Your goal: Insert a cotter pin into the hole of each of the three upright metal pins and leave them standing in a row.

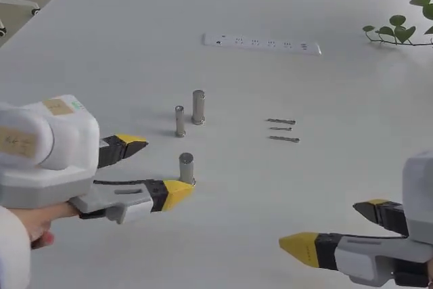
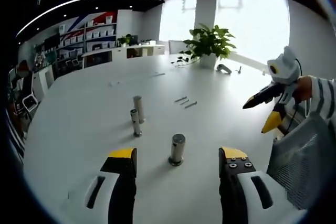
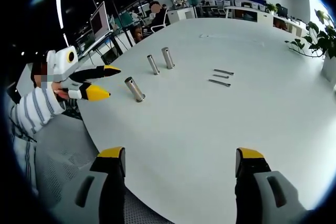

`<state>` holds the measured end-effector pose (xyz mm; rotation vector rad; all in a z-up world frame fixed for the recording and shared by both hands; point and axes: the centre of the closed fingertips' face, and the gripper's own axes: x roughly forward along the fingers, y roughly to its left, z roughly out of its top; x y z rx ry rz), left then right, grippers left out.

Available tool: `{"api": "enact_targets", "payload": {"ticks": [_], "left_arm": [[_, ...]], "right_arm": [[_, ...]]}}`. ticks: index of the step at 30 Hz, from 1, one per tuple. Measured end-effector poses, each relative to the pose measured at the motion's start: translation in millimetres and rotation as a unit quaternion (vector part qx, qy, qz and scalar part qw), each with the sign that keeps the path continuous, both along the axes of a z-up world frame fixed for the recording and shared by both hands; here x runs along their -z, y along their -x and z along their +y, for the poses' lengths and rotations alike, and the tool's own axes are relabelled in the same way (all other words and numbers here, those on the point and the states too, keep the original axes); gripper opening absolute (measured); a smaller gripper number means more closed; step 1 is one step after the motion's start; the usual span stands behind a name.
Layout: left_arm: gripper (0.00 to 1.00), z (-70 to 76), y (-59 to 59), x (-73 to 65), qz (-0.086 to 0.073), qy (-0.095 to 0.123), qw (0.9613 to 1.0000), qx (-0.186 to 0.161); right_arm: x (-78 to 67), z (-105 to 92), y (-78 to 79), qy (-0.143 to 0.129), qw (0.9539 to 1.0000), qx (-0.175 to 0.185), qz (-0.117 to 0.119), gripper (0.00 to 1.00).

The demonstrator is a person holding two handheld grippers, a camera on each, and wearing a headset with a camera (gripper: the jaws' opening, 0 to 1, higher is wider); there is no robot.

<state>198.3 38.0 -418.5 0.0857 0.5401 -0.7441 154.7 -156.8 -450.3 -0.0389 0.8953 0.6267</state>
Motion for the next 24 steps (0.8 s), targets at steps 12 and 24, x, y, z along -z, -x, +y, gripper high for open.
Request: {"api": "enact_targets", "payload": {"ticks": [12,24], "left_arm": [[0.91,12.5,17.5,-0.9,0.027,0.022,0.9994,-0.005],[0.99,13.8,37.4,5.1,0.057,0.03,0.9979,0.008]], "right_arm": [[-2.8,4.0,-1.2,0.0,1.0,-0.008,0.004,0.82],[-7.5,3.8,-7.3,-0.003,0.9998,-0.019,0.008,0.77]]}}
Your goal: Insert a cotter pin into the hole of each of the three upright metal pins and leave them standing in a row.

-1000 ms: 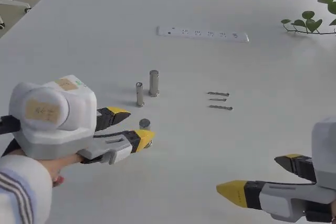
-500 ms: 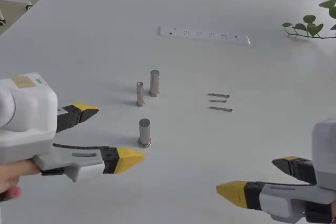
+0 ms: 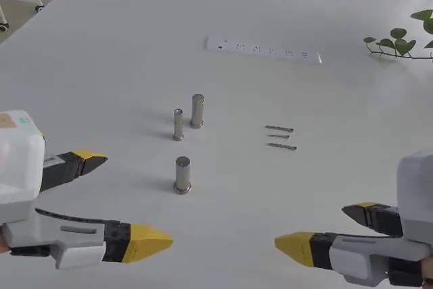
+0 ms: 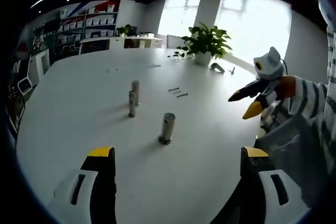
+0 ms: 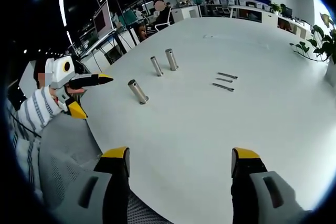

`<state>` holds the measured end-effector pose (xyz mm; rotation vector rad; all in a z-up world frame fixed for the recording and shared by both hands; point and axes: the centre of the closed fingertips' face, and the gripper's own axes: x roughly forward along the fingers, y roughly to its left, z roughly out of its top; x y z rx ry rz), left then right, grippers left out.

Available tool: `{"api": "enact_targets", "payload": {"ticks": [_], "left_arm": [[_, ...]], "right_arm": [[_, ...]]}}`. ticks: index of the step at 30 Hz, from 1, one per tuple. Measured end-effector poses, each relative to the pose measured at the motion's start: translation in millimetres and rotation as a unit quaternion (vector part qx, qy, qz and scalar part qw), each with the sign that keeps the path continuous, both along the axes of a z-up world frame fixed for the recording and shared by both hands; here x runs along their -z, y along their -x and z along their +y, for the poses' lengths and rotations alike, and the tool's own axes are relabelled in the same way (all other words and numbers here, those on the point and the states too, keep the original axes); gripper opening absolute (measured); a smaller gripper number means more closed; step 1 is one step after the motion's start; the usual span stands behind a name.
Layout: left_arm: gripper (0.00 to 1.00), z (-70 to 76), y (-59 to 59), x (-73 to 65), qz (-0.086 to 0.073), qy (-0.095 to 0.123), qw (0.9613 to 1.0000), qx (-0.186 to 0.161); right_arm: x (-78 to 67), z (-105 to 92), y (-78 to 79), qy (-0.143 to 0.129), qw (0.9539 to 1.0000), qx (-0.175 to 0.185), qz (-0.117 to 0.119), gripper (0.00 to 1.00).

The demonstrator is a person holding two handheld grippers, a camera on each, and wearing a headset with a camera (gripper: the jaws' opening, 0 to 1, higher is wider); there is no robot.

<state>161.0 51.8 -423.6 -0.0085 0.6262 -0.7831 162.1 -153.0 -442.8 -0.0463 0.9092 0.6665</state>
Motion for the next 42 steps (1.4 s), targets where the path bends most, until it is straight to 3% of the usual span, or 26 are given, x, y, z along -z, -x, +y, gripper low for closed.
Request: {"api": "enact_targets", "payload": {"ticks": [11,15,26,30,34,35,37,41,42], "left_arm": [[0.99,0.9,7.0,0.2,0.008,0.005,0.9998,-0.02],[0.99,3.0,8.1,-0.1,0.009,0.007,0.9995,-0.028],[0.99,6.3,11.6,-2.0,0.013,0.009,0.9991,-0.038],[0.99,8.4,12.6,-2.5,0.012,0.005,0.9991,-0.04],[0.98,12.6,11.4,-1.1,0.014,0.008,0.9984,-0.054],[0.98,13.8,11.2,-0.1,0.016,0.01,0.9981,-0.059],[0.98,16.3,10.2,1.3,0.016,0.011,0.9976,-0.066],[0.99,20.3,8.9,2.7,0.018,0.009,0.9966,-0.08],[0.99,19.9,10.3,3.1,0.02,0.008,0.9968,-0.077]], "right_arm": [[-6.4,-0.2,-10.5,0.002,0.9998,-0.015,-0.01,0.76],[-12.1,1.4,-18.6,0.003,0.9992,-0.026,-0.031,0.76],[-22.0,-1.0,-46.5,0.069,0.9902,-0.079,-0.093,0.74],[-24.8,1.0,-55.4,0.077,0.9879,-0.096,-0.094,0.7],[-28.8,-1.1,-69.0,0.108,0.9808,-0.116,-0.114,0.65],[-31.3,-3.2,-77.4,0.125,0.9764,-0.116,-0.132,0.62],[-31.6,-6.3,-84.1,0.156,0.968,-0.135,-0.144,0.58],[-28.5,-9.2,-92.8,0.202,0.9509,-0.179,-0.152,0.58],[-28.0,-8.5,-93.6,0.205,0.9492,-0.185,-0.152,0.58]]}}
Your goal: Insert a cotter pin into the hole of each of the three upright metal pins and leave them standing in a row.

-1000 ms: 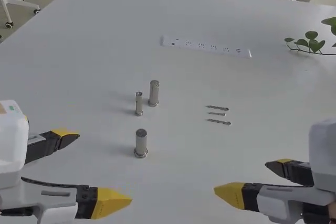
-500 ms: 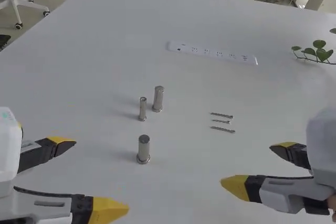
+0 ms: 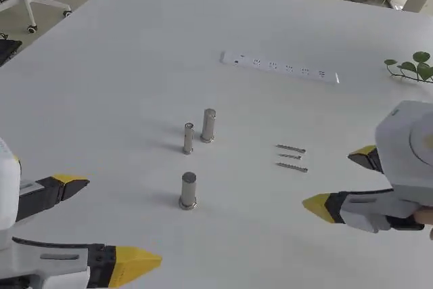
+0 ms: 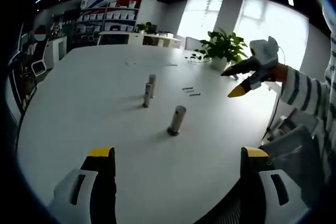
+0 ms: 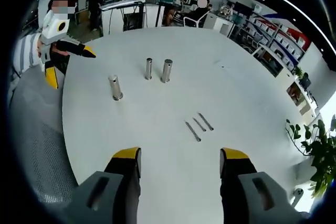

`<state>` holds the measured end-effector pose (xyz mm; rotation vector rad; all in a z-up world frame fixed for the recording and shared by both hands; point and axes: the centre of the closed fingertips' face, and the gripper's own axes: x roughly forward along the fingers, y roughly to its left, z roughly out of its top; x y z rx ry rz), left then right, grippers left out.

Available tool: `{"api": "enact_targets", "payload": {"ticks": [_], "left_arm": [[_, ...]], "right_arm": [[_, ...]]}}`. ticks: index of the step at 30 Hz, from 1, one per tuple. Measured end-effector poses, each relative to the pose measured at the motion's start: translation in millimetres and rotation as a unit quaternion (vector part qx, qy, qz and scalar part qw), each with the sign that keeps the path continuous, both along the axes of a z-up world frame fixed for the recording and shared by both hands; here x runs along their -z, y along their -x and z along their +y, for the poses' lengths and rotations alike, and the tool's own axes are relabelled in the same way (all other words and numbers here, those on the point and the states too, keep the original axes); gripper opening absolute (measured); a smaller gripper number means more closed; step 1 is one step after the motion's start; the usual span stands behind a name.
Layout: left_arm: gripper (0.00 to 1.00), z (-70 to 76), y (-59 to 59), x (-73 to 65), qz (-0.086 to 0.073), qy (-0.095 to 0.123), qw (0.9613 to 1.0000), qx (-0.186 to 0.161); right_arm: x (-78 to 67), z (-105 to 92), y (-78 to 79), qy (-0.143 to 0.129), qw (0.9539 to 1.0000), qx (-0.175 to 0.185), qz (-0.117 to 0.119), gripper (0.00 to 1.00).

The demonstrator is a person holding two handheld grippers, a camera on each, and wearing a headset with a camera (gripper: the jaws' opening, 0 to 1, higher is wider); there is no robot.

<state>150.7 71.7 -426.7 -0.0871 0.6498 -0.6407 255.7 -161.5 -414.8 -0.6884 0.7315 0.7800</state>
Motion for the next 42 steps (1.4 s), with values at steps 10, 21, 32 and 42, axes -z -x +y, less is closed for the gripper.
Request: {"api": "enact_targets", "payload": {"ticks": [10,21,32,42], "left_arm": [[0.98,-5.6,6.9,2.0,0.005,-0.004,0.9999,0.01],[0.97,-11.6,12.3,1.7,0.004,-0.007,0.9999,0.014],[0.95,-10.2,16.3,-2.0,0.001,-0.005,1.0,0.008],[0.94,-6.6,17.8,-3.7,-0.001,0.003,1.0,-0.004]], "right_arm": [[3.2,5.8,-19.3,0.011,0.9992,-0.037,0.013,0.52],[22.7,15.6,-37.4,0.046,0.9894,-0.131,0.042,0.28],[57.5,13.3,-44.6,0.076,0.9782,-0.164,0.102,0.13],[73.4,8.3,-55.1,0.107,0.9734,-0.171,0.109,0.06]]}}
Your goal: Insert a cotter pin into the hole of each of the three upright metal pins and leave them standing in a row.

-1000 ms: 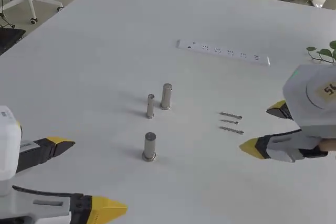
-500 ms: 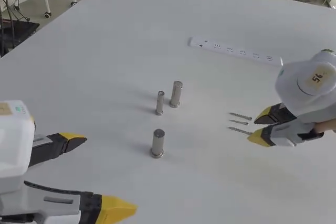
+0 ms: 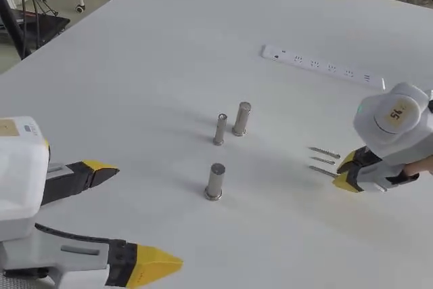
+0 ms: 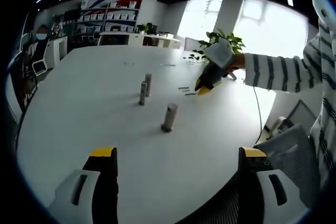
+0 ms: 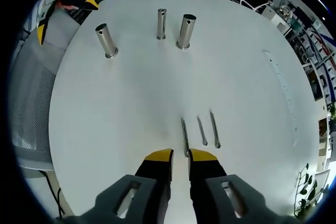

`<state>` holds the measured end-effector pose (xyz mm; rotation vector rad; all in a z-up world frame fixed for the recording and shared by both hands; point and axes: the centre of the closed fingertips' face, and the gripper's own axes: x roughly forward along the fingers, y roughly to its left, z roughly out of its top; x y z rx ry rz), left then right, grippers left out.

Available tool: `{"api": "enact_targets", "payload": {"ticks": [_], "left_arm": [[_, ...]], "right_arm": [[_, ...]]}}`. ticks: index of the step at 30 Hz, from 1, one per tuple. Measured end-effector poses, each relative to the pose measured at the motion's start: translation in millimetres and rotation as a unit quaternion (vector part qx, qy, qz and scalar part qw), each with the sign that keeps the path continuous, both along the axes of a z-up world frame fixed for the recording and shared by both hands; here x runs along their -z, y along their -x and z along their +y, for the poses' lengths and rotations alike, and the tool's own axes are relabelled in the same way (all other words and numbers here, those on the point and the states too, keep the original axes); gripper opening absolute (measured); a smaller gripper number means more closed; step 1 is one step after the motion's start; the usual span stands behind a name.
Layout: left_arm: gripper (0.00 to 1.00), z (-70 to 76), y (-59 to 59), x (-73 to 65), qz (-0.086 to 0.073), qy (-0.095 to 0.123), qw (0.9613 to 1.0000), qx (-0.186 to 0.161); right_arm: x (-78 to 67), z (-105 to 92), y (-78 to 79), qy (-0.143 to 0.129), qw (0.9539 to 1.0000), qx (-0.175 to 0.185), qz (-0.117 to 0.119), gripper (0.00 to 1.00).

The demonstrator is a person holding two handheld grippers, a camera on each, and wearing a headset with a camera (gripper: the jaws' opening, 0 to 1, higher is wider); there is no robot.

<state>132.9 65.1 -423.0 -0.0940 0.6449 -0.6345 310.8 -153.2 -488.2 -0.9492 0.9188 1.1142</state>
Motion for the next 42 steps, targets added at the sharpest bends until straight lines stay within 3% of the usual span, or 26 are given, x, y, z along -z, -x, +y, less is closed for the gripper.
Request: {"api": "enact_targets", "payload": {"ticks": [11,20,25,28,31,33,35,42], "left_arm": [[0.93,-2.7,2.7,4.1,0.005,-0.001,1.0,0.006],[0.93,-4.3,2.3,4.1,0.005,-0.001,1.0,0.007],[0.93,-5.1,1.8,5.9,0.009,-0.002,0.9999,0.006],[0.92,-6.9,1.4,4.8,0.007,-0.001,0.9999,0.009],[0.92,-8.8,1.2,3.6,0.006,0.0,0.9999,0.011],[0.92,-10.2,1.3,3.3,0.006,-0.001,0.9999,0.014],[0.92,-10.8,2.5,5.2,0.013,-0.004,0.9998,0.015],[0.92,-10.2,2.1,6.0,0.009,-0.006,0.9998,0.014]], "right_arm": [[9.1,2.6,-7.9,0.024,0.9996,-0.013,0.0,0.06],[11.0,1.9,-4.4,0.026,0.9991,-0.015,0.03,0.0],[12.4,3.7,-1.2,0.048,0.9973,-0.05,0.023,0.0],[12.3,3.3,-1.9,0.05,0.9972,-0.05,0.023,0.0],[11.8,2.8,-2.7,0.04,0.9981,-0.041,0.024,0.0],[11.8,3.2,-3.3,0.024,0.9991,-0.004,0.034,0.0],[11.5,2.5,-5.0,0.014,0.9991,-0.003,0.038,0.0],[10.6,2.4,-3.5,-0.028,0.9985,0.01,0.045,0.0]]}}
